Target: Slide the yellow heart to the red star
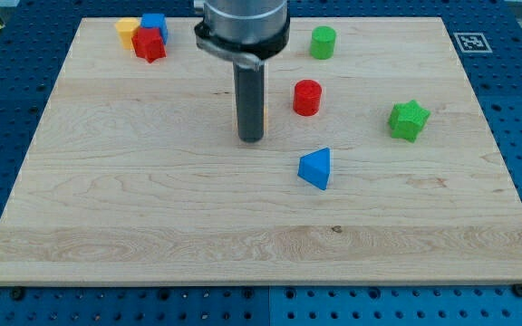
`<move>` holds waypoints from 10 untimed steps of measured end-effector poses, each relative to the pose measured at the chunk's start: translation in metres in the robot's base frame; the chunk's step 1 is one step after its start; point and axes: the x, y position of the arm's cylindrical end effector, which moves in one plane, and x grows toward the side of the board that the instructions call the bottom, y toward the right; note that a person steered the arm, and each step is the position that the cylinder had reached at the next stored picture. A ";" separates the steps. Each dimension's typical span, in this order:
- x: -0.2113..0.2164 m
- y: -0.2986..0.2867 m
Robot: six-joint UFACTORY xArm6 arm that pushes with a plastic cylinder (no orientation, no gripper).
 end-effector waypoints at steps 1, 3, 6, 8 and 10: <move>-0.005 0.000; -0.023 0.012; -0.052 0.013; -0.109 0.014; -0.138 0.010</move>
